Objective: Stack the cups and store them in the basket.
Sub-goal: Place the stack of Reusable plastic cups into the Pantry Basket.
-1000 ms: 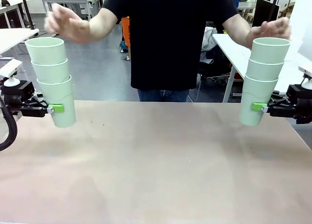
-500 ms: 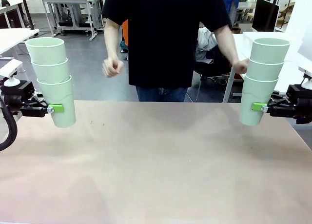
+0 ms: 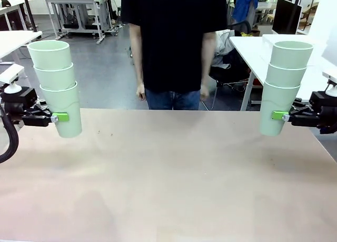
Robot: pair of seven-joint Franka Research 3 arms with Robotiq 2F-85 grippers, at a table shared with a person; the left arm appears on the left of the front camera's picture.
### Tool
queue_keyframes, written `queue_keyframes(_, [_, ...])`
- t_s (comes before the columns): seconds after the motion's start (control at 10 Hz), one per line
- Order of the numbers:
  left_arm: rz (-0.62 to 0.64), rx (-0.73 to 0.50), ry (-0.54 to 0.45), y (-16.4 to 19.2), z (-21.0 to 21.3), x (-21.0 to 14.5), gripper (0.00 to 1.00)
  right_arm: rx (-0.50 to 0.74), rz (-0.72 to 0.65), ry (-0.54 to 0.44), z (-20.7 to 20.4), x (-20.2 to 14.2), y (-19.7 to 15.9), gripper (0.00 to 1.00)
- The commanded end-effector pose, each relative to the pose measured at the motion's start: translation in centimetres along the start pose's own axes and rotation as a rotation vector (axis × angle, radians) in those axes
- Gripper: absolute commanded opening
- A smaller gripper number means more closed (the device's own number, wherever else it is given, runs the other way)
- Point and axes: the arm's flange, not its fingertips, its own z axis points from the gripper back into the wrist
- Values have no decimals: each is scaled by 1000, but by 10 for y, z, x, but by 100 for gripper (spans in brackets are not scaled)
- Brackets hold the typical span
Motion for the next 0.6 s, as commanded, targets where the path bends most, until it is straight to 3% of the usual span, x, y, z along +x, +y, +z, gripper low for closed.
queue_keyframes(0.0, [-12,1,-5,-1,0,5,85,4,10,3,-1,5,-1,86])
queue_keyframes(0.5, [-12,1,-5,-1,0,5,85,4,10,3,-1,5,-1,86])
